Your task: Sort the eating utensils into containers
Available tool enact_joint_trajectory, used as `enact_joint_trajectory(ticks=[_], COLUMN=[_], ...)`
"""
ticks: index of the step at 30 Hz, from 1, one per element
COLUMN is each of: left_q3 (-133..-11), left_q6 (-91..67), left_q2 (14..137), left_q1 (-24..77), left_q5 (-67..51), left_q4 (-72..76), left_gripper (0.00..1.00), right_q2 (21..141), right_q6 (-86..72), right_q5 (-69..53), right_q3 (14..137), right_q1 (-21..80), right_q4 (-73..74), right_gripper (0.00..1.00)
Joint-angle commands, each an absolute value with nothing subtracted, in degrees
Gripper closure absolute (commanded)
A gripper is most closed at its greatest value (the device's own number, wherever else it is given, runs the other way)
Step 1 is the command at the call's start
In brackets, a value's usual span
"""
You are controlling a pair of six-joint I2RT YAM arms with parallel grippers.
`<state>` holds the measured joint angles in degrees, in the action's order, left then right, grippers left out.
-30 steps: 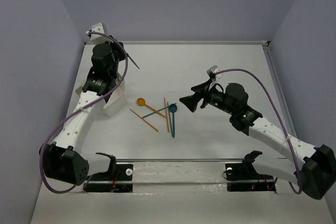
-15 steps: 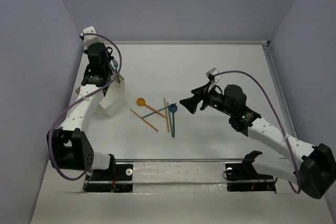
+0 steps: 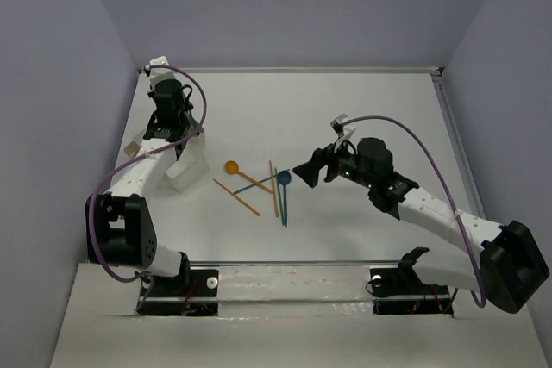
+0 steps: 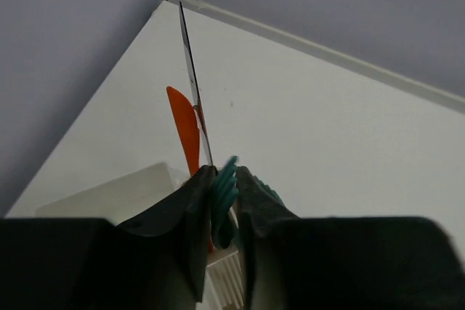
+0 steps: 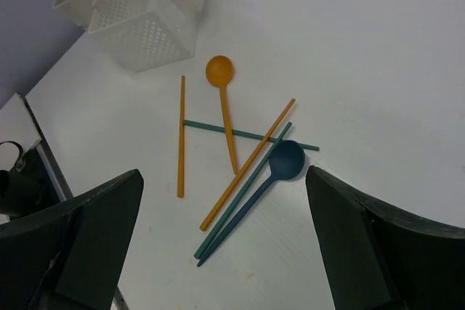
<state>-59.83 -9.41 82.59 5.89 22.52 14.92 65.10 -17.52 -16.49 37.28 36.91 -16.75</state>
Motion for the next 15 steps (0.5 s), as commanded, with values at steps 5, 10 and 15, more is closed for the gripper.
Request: enact_joint_trajectory(ticks=[5, 10, 15], left_q3=[-59.68, -60.64, -64.24], left_q6=[-8.96, -10.98, -15.9], left_q2=[78.49, 75.51, 69.45], left_q1=[5.71, 5.71, 6.24], left_q5=[21.09, 20.4, 12.69], left_q4=[17.93, 16.61, 13.11], left_gripper=[0.42, 0.18, 0.1], right_q2=[71.19, 71.89, 74.61], right_q6=[-18.8, -20.48, -22.93], right_q5=[-12.57, -9.94, -6.95], right_q3=[41.84, 41.66, 42.01], right_q1=[37.44, 37.97, 39.28], right_q4=[-10.91, -9.05, -7.65], right_gripper=[0.0, 0.0, 0.19])
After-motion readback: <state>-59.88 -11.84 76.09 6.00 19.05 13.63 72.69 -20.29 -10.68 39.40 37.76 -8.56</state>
